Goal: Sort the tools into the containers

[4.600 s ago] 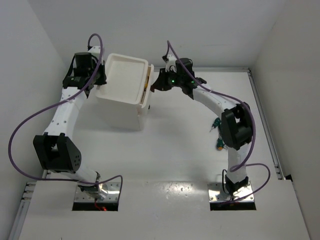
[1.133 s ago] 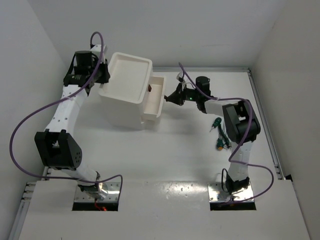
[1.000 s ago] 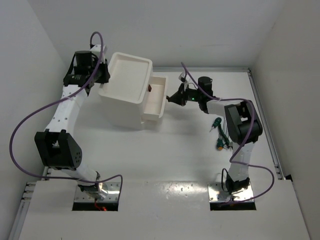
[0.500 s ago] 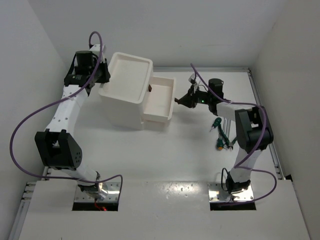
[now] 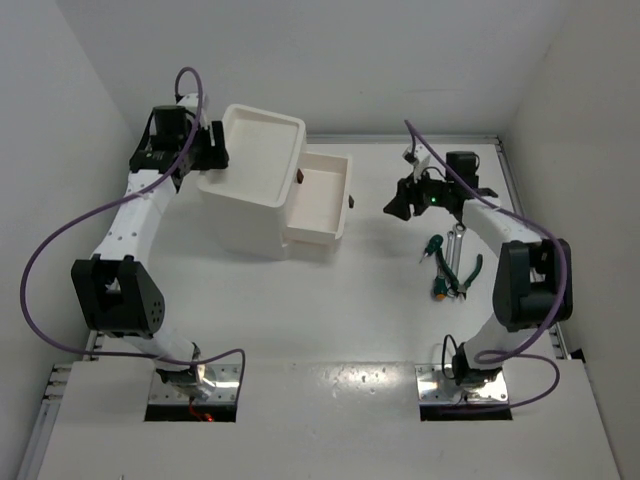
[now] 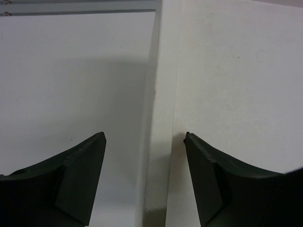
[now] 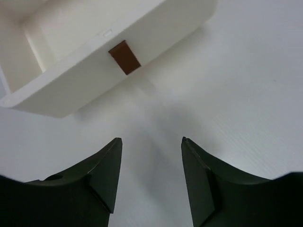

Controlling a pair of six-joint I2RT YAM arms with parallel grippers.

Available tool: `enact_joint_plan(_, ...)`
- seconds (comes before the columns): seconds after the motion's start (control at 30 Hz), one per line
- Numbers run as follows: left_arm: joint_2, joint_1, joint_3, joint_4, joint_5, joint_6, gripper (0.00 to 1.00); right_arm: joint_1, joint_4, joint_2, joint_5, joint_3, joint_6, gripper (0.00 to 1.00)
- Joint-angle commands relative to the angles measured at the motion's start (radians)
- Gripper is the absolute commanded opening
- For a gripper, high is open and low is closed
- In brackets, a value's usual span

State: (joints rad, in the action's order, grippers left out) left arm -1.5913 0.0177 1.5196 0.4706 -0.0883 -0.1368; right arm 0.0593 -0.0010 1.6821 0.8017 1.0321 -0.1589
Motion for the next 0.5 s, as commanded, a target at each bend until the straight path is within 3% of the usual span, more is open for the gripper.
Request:
enact_joint_plan(0.0,0.014,-0.004,-0.006,0.036,-0.004,-0.009,0.74,-0.035,-0.391,-0.068,-0.126,0.129,-0.133,0.53)
enact_joint_plan(0.13,0.045,0.008,-0.006,0.017,-0.018,0.002,0.76,-0.078,-0.578,-0.143,-0.292,0.105,-0.152,0.50)
enact_joint_plan(0.3,0.086,0.027,-0.015,-0.004,0.024,0.029,0.77,-0.116,-0.798,-0.223,-0.341,0.101,-0.325,0.49)
enact_joint_plan(0.33,0.096,0.027,-0.028,-0.015,0.035,0.029,0.78,-0.125,-0.911,-0.214,-0.352,0.132,-0.347,0.48)
enact_joint_plan(0.47,0.133,0.027,-0.050,-0.040,0.070,0.038,0.81,-0.125,-1.059,-0.205,-0.407,0.155,-0.373,0.44)
